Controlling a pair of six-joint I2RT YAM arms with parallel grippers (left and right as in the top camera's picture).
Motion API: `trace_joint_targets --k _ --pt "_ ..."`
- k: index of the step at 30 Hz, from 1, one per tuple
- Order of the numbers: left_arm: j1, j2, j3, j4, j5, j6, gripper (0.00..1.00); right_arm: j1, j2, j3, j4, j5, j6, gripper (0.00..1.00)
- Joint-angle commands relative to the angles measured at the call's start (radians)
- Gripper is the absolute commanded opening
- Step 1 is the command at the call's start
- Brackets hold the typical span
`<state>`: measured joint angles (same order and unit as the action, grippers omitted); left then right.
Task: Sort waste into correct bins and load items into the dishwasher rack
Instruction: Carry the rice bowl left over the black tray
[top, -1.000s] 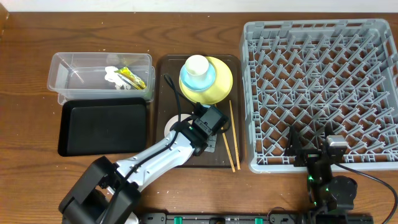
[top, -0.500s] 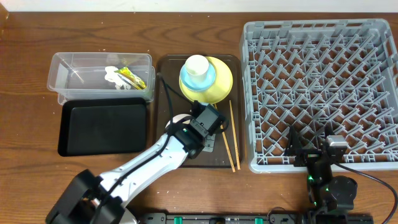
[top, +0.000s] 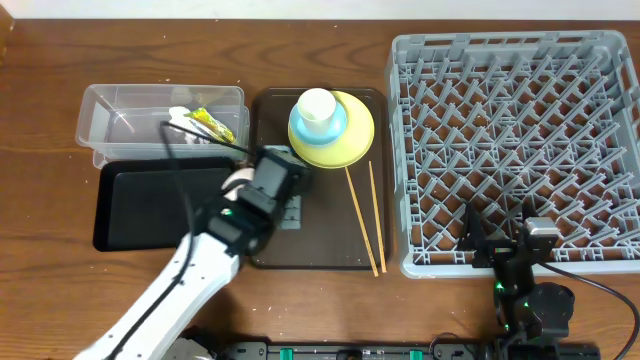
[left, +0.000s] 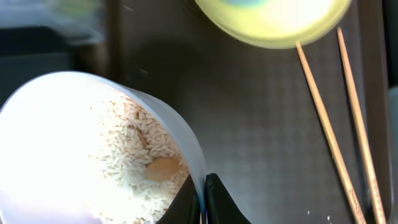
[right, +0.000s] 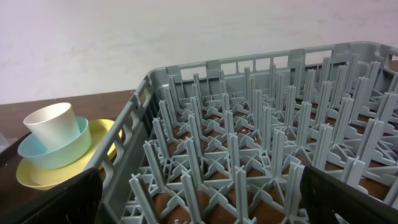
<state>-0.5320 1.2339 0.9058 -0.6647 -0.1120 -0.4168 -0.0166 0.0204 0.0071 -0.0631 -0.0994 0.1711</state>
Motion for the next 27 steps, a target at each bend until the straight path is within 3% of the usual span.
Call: trace_joint_targets --k 1,12,27 --pt "0.089 -0.051 0.037 -0.009 -0.012 0.02 0.07 -0.01 0.0 -0.002 -0.004 0.002 -0.015 0.99" --pt "0.343 0.004 0.034 -0.009 0.082 0.076 0.06 -0.01 0.0 -0.002 -0.004 0.002 -0.015 0.99" --pt "0.357 0.134 0.031 -0.076 0.105 0.084 0.06 -0.01 0.0 -0.002 -0.004 0.002 -0.015 0.99"
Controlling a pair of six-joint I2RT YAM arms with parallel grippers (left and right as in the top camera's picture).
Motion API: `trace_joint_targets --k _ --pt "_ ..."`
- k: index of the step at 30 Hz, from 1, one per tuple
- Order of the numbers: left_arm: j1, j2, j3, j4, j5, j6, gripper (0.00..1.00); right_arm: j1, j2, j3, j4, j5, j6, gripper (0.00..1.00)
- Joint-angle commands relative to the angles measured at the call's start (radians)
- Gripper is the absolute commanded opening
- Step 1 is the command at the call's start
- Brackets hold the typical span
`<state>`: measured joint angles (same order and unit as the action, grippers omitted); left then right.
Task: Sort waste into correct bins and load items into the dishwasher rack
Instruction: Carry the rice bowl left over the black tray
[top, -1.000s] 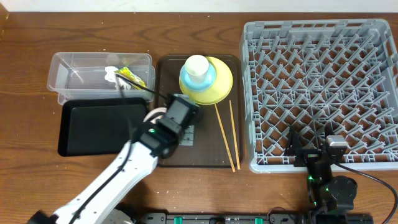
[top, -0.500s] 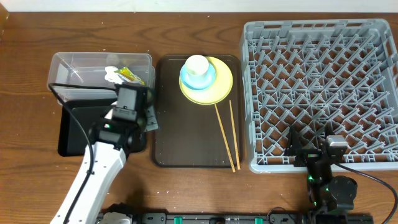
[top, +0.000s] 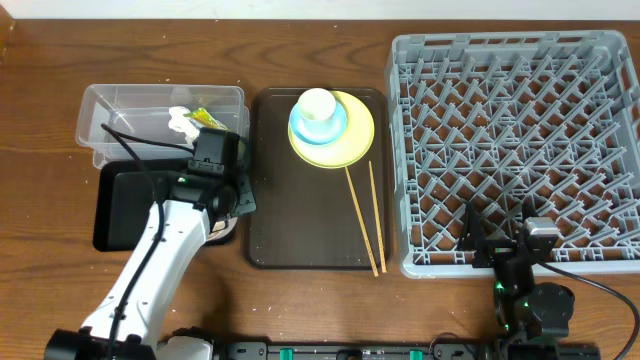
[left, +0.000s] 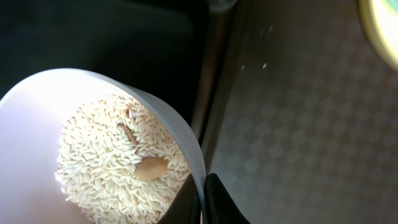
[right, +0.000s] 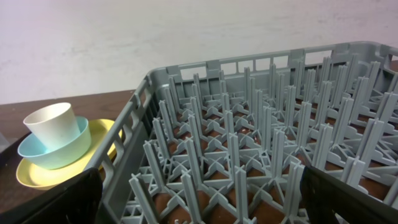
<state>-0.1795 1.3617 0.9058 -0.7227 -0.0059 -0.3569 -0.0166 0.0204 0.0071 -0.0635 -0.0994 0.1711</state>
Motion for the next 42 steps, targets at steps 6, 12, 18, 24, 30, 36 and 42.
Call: trace_joint_targets --k 6,12,18,24,30,36,42 --pt "0.004 0.006 0.024 -0.06 -0.002 0.024 0.06 -0.01 0.0 -0.002 -0.004 0.002 -0.015 0.99" --pt "0.004 0.006 0.0 -0.07 0.029 0.024 0.06 -0.01 0.0 -0.002 -0.003 0.002 -0.015 0.99" --pt "0.006 0.0 0.001 -0.032 0.032 0.024 0.06 -0.01 0.0 -0.002 -0.004 0.002 -0.015 0.99" --pt "0.03 -0.001 0.001 0.013 0.036 0.023 0.06 -0.01 0.0 -0.002 -0.004 0.002 -0.015 0.99" --pt "0.125 -0.001 0.0 0.056 0.108 0.024 0.06 -0.01 0.0 -0.002 -0.004 0.002 -0.015 0.99" --pt "0.2 -0.001 -0.005 0.066 0.227 0.024 0.06 -0.01 0.0 -0.002 -0.004 0.002 -0.015 0.99" --pt "0.204 -0.001 -0.01 0.009 0.265 0.024 0.06 -0.01 0.0 -0.002 -0.003 0.002 -0.015 0.99"
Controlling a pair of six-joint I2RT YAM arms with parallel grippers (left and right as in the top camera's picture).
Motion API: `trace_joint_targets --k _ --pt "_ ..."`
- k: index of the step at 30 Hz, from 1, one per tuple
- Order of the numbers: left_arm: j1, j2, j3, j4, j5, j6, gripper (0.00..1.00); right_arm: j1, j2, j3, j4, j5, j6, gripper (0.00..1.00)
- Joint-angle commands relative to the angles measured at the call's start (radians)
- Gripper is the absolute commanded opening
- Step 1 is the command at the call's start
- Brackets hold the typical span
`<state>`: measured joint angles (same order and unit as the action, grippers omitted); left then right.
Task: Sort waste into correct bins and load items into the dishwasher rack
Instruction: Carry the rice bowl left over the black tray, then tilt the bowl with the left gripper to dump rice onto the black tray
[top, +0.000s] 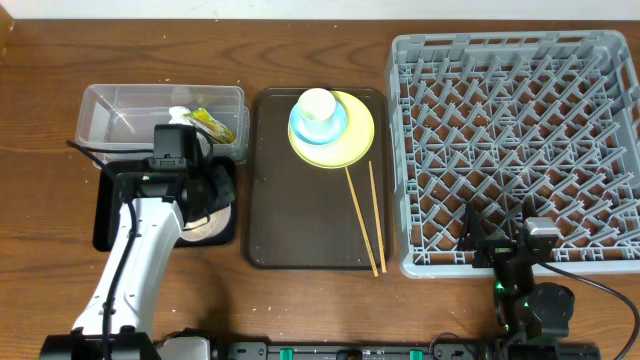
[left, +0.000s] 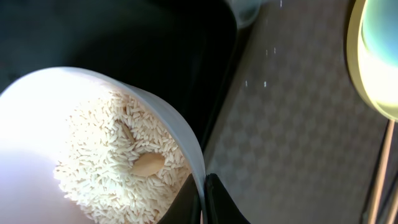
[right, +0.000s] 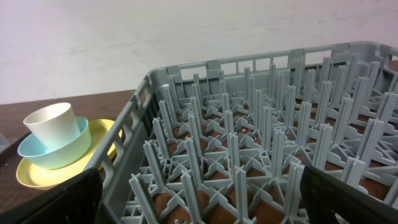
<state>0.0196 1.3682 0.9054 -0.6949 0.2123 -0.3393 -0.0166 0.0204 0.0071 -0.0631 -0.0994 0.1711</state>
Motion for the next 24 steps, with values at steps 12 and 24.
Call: trace_joint_targets --k 12,24 --pt "0.005 -0.008 -0.01 -0.113 0.05 0.011 0.06 -0.01 0.0 -0.002 -0.004 0.002 -0.015 0.99" --pt "0.118 -0.02 -0.01 0.051 0.127 0.013 0.06 -0.01 0.0 -0.002 -0.004 0.002 -0.015 0.99"
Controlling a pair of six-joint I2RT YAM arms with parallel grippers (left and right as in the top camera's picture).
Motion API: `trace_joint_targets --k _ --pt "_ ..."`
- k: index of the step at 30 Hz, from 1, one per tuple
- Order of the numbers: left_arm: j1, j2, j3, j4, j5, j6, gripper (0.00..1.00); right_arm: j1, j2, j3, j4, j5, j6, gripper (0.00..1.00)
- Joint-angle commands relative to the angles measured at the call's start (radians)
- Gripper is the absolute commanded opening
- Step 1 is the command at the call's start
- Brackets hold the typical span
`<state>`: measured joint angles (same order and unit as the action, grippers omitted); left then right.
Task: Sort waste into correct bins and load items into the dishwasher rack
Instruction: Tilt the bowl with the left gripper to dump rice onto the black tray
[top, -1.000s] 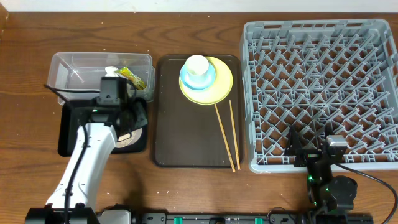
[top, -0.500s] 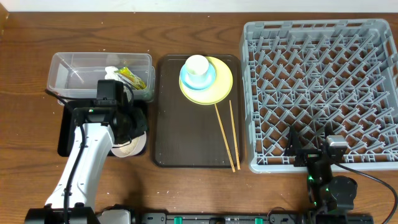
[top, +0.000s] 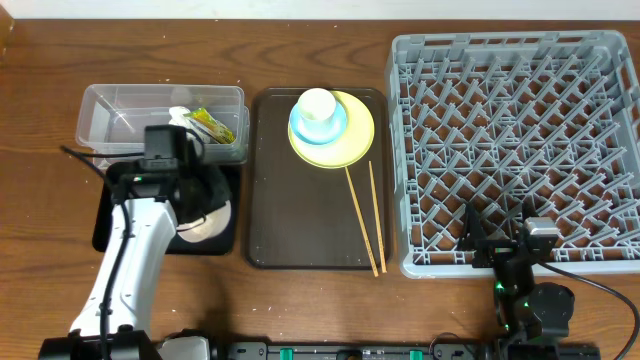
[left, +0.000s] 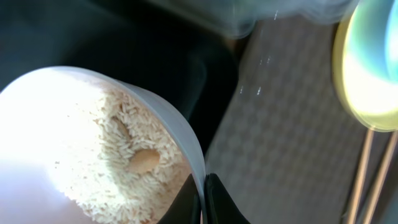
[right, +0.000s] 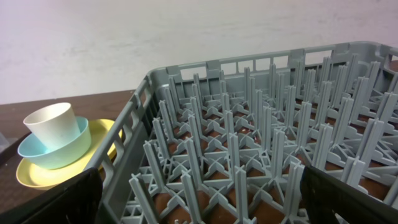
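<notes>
My left gripper (left: 203, 199) is shut on the rim of a white bowl of rice (left: 93, 155), one finger inside and one outside. Seen from overhead, the bowl (top: 207, 220) hangs over the right end of the black bin (top: 125, 205). On the brown tray (top: 300, 220) sits a yellow plate (top: 352, 140) carrying a blue bowl (top: 298, 128) and a white cup (top: 317, 105), with two chopsticks (top: 362, 215) beside it. The grey dishwasher rack (top: 520, 140) stands at the right. My right gripper (right: 199, 199) rests open at the rack's near edge, holding nothing.
A clear plastic bin (top: 120, 110) behind the black one holds a white scrap and a yellow wrapper (top: 212, 122). Bare wooden table (top: 60, 280) surrounds the bins, tray and rack.
My left arm has shifted a little to the left, bringing the rice bowl slightly further over the black bin. The right arm has not moved.
My left gripper held the rice bowl by its rim above the left part of the tray. Then the bowl was at the tray's left edge beside the black bin. Later it hung over the bin's right end, where it still is. The right gripper stayed open throughout.
</notes>
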<state>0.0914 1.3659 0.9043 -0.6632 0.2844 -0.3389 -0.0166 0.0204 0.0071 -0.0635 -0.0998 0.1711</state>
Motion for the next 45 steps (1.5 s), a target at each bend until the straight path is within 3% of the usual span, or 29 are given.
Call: trace_joint_targets --k 1,15,27,45 --pt "0.075 -0.018 -0.008 0.032 0.092 0.013 0.06 -0.01 0.0 -0.002 -0.004 0.002 -0.015 0.99" --pt "0.426 -0.013 -0.008 0.071 0.549 0.018 0.06 -0.01 0.0 -0.002 -0.003 0.002 -0.015 0.99" --pt "0.535 0.005 -0.009 0.071 0.672 0.018 0.06 -0.01 0.0 -0.002 -0.004 0.002 -0.015 0.99" --pt "0.694 0.254 -0.009 0.21 1.194 0.035 0.06 -0.01 0.0 -0.002 -0.004 0.002 -0.015 0.99"
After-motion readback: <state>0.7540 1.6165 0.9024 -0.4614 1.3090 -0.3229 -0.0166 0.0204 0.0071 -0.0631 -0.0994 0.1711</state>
